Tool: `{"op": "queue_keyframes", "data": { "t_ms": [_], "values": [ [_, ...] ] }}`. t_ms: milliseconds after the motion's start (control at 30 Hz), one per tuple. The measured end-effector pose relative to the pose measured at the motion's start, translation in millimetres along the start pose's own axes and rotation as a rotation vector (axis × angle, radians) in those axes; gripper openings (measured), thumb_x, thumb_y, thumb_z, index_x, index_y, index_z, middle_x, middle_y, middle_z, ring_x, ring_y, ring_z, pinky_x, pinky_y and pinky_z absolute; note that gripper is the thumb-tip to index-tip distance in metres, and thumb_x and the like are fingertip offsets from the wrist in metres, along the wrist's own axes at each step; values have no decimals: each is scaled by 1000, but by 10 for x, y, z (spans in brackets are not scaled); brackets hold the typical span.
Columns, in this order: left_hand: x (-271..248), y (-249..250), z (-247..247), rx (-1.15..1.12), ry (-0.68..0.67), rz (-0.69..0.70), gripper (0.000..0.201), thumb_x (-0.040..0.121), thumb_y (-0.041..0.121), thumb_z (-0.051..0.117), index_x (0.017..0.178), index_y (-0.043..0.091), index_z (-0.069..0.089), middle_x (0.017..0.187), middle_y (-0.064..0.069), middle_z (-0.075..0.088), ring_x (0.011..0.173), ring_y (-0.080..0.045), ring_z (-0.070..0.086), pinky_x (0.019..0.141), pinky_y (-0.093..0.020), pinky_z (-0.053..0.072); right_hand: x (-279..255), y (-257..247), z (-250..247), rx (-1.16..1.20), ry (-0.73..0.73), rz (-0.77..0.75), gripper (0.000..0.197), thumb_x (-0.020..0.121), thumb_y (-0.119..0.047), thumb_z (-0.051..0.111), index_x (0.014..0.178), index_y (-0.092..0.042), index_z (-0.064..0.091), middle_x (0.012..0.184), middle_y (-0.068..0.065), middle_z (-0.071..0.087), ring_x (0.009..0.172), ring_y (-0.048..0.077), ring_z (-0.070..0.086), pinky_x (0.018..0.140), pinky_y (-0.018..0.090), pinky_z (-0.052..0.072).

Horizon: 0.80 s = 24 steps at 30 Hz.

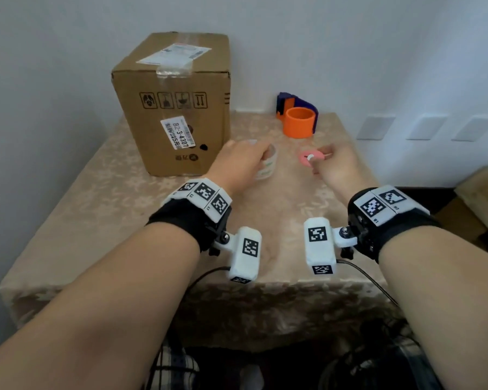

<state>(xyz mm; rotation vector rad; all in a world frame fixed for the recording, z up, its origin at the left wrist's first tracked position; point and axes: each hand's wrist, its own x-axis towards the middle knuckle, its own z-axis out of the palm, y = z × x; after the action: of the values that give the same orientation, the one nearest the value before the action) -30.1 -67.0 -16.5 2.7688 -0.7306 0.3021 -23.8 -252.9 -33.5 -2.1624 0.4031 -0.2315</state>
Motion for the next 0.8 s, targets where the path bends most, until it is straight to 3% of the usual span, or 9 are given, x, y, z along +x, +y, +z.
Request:
{"op": "queue_keyframes", "data": {
  "t_ms": [133, 233, 367, 500, 633, 733, 800],
  "values": [
    [-20, -30, 32, 6, -14, -48, 13, 93, 16, 48, 102, 12, 57, 107, -8, 63, 102, -29, 56, 87, -37, 39, -53, 42, 28, -176, -66, 25, 35, 87, -26, 62, 114, -3, 61, 112, 17, 67, 108, 32, 62, 93, 38, 49],
    [-44, -64, -76, -85, 44, -70, 17, 94, 25, 52, 103, 13, 59, 109, -9, 64, 104, -26, 57, 83, -37, 44, -136, -9, 106, -389, 0, -59, 44, 87, -28, 60, 123, -3, 54, 129, 18, 57, 122, 35, 50, 106, 42, 40],
    [-154, -147, -319, -157, 222, -81, 17, 94, 28, 51, 100, 14, 58, 94, -1, 62, 89, -19, 54, 72, -31, 42, -192, -225, 226, -346, 46, -235, 46, 88, -20, 53, 132, -10, 44, 137, 18, 44, 126, 36, 39, 106, 43, 35],
    [-383, -322, -610, -164, 459, -142, 17, 94, 27, 50, 101, 15, 60, 93, 0, 61, 90, -17, 52, 74, -31, 44, -401, -648, 320, -238, 85, -577, 47, 89, -17, 51, 135, -11, 43, 139, 15, 40, 129, 31, 37, 109, 38, 32],
    [-522, -637, -822, -61, 690, -256, 25, 91, 25, 53, 112, 12, 58, 121, -9, 54, 113, -28, 46, 96, -39, 39, -598, -1018, 422, -349, 60, -895, 52, 95, -31, 42, 144, -19, 31, 156, 11, 22, 144, 29, 22, 116, 43, 21],
    [-520, -847, -934, 35, 612, -370, 38, 94, 30, 47, 132, 23, 48, 148, -5, 36, 136, -31, 29, 111, -47, 23, -604, -1326, 556, -475, 10, -1015, 53, 98, -36, 37, 147, -22, 26, 160, 6, 15, 148, 27, 11, 121, 47, 8],
    [-474, -951, -975, 48, 532, -397, 39, 96, 33, 43, 135, 29, 45, 152, -3, 32, 140, -31, 25, 113, -49, 18, -522, -1537, 636, -527, 14, -1049, 52, 98, -37, 35, 147, -22, 27, 159, 4, 19, 148, 27, 12, 120, 48, 5]
  ]
}}
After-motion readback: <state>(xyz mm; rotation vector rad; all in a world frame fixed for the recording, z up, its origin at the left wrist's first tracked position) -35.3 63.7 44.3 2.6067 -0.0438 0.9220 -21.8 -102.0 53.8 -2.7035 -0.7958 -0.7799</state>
